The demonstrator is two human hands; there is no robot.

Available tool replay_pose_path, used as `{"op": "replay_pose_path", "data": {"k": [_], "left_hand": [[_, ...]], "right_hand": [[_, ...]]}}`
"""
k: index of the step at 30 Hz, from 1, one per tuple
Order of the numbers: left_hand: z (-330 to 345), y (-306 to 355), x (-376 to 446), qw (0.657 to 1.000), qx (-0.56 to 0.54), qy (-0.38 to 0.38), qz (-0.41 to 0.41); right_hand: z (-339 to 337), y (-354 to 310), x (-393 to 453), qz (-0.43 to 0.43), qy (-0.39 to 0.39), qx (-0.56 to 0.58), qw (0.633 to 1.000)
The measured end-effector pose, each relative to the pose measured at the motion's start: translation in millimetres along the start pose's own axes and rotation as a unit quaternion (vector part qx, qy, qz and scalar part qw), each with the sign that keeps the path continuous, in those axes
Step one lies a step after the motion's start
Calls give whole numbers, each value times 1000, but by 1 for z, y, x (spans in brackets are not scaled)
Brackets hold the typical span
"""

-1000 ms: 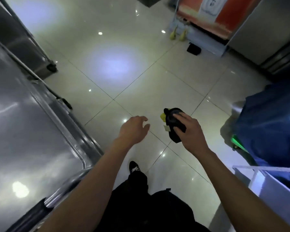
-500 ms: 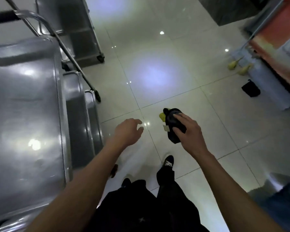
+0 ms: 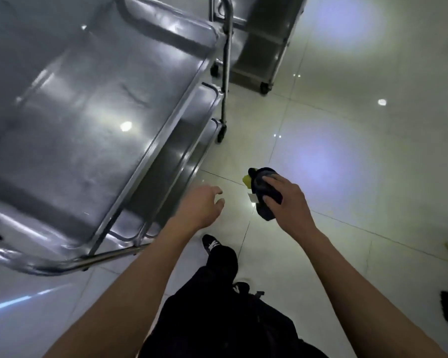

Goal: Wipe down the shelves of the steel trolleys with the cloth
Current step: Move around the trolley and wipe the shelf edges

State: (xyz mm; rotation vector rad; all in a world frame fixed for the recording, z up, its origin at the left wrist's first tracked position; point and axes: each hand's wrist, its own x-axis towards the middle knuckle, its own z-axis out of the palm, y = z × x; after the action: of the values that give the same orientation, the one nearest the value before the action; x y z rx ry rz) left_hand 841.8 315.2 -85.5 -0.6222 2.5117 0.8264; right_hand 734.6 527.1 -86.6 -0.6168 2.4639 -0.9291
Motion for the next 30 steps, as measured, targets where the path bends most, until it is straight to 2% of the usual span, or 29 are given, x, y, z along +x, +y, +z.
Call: {"op": "replay_pose_path", "data": {"k": [6,13,20,25,30], "left_hand": [[-9,-33,23,989,-86,18,-117],[11,-36,30,955,-168,55,-236],[82,7,32,883,-241,120,-383],[131,36,38,857,-280,109,-418],[170,27,45,844,-299,115,-431]], "right_hand": [[13,-20,86,-81,-116,-35,989],[19,-13,154,-159,-229,-71,958],[27,31,222,-225,-354,-92,903],[37,55,239,-229,-390,-86,888],[71,81,242,-240,-410,-97,875]]}}
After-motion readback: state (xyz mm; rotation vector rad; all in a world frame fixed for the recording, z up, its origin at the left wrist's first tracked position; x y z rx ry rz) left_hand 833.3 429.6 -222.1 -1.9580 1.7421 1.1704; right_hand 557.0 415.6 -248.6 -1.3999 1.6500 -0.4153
